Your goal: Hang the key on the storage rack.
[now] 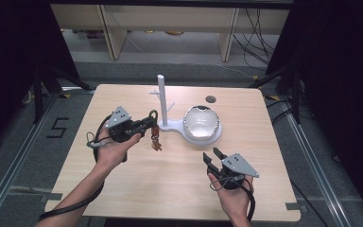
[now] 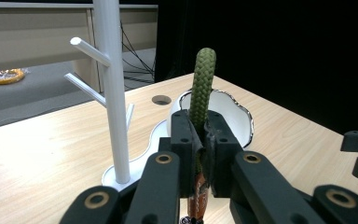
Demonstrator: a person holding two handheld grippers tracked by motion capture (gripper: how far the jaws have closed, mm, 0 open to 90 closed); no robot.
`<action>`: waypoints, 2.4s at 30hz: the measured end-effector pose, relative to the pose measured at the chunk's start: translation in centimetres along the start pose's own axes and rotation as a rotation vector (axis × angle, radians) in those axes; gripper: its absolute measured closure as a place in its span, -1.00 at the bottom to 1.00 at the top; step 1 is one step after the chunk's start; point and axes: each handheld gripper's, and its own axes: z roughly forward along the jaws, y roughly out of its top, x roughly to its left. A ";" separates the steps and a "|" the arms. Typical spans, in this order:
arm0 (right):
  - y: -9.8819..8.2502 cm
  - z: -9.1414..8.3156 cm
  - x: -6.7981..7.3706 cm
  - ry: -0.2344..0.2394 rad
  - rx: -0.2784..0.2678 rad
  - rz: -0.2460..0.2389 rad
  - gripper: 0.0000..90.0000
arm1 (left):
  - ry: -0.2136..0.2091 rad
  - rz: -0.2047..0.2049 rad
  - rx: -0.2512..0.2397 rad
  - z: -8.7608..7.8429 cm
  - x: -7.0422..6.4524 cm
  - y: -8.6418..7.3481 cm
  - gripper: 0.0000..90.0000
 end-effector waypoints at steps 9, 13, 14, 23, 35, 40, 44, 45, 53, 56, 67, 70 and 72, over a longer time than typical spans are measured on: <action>-0.8 -0.2 -0.6 -0.014 -0.001 0.012 0.26 | 0.013 -0.008 0.011 0.7 1.0 0.5 0.85; -0.9 -0.5 -0.7 -0.027 0.008 0.007 0.27 | 0.018 -0.015 0.014 1.0 1.3 0.5 0.85; -0.9 -0.6 -0.8 -0.038 0.008 0.006 0.27 | 0.023 -0.014 0.017 1.2 1.5 0.5 0.85; -1.0 -0.6 -0.8 -0.037 0.015 0.015 0.27 | 0.032 -0.013 0.033 1.6 2.2 0.7 0.85; -1.3 -0.3 -0.8 -0.028 0.010 -0.004 0.27 | 0.050 -0.013 0.054 2.4 3.5 1.1 0.85; -1.3 -0.3 -0.8 -0.027 0.015 -0.011 0.27 | 0.051 -0.018 0.058 2.7 3.9 1.2 0.85; -1.3 -0.4 -0.7 -0.028 0.032 0.019 0.27 | 0.054 -0.020 0.062 2.9 4.1 1.4 0.85; -1.3 -0.3 -0.7 -0.027 0.031 0.017 0.27 | 0.053 -0.019 0.062 2.9 4.2 1.4 0.85; -1.3 -0.4 -0.7 -0.027 0.031 0.019 0.27 | 0.063 -0.018 0.065 3.4 4.5 1.9 0.85; -1.4 -0.4 -0.7 -0.027 0.031 0.020 0.27 | 0.069 -0.019 0.064 3.5 4.6 2.2 0.85; -1.4 -0.4 -0.7 -0.025 0.034 0.020 0.27 | 0.092 -0.026 0.062 3.8 5.0 2.5 0.85; -1.5 -0.3 -0.5 -0.027 0.031 0.038 0.27 | 0.103 -0.028 0.065 3.6 5.3 2.4 0.85; -1.5 -0.2 -0.7 -0.022 0.029 0.024 0.27 | 0.114 -0.035 0.067 3.5 5.4 2.4 0.85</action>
